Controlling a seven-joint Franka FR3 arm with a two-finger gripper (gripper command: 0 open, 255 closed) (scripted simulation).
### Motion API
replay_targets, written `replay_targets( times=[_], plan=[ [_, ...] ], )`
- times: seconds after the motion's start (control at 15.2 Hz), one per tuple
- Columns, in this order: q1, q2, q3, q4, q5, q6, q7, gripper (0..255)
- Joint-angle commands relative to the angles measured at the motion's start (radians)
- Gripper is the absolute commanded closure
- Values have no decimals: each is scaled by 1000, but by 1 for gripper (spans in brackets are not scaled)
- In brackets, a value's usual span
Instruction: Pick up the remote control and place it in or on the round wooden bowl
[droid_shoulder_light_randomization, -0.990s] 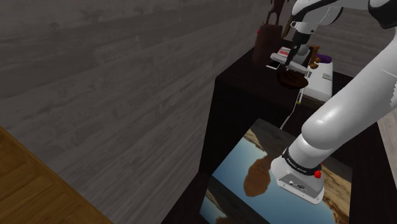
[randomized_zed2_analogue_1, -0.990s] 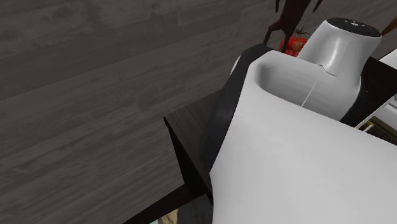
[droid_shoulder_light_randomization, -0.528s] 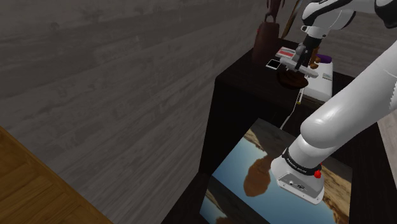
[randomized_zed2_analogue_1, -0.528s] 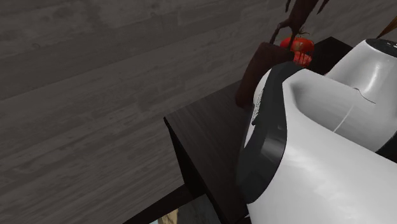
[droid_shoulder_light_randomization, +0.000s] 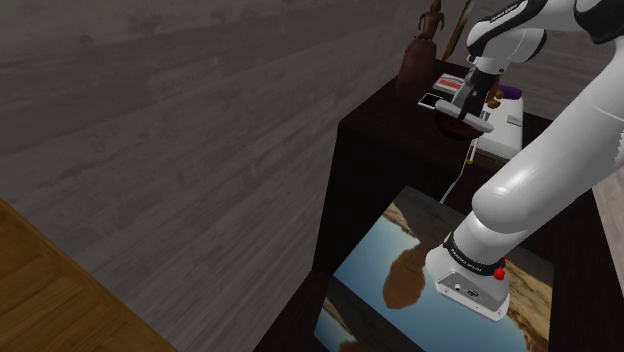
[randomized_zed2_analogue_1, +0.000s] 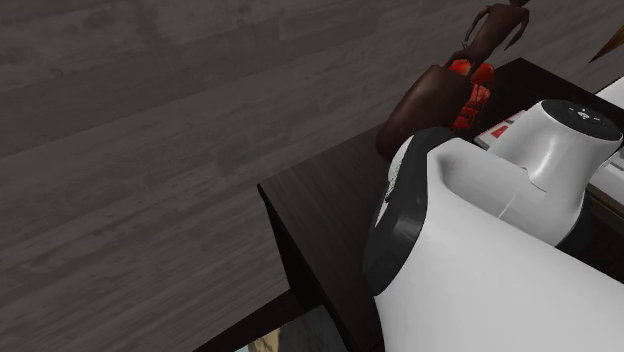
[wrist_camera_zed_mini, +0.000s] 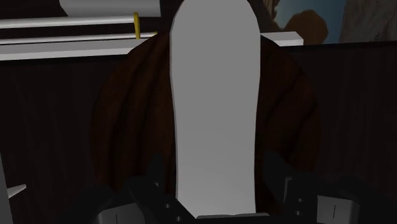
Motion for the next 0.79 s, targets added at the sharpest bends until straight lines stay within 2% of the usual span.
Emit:
replay_targets(
  times=[0.0, 0.13, 0.66, 0.73],
  plan=[
    [-1, 14, -3, -13, 11, 24, -10, 255],
    [-1, 35, -5, -29, 29, 55, -23, 255],
    [-1, 35, -5, -29, 29, 55, -23, 255],
    [-1, 34, -5, -29, 28, 55, -23, 0]
  ],
)
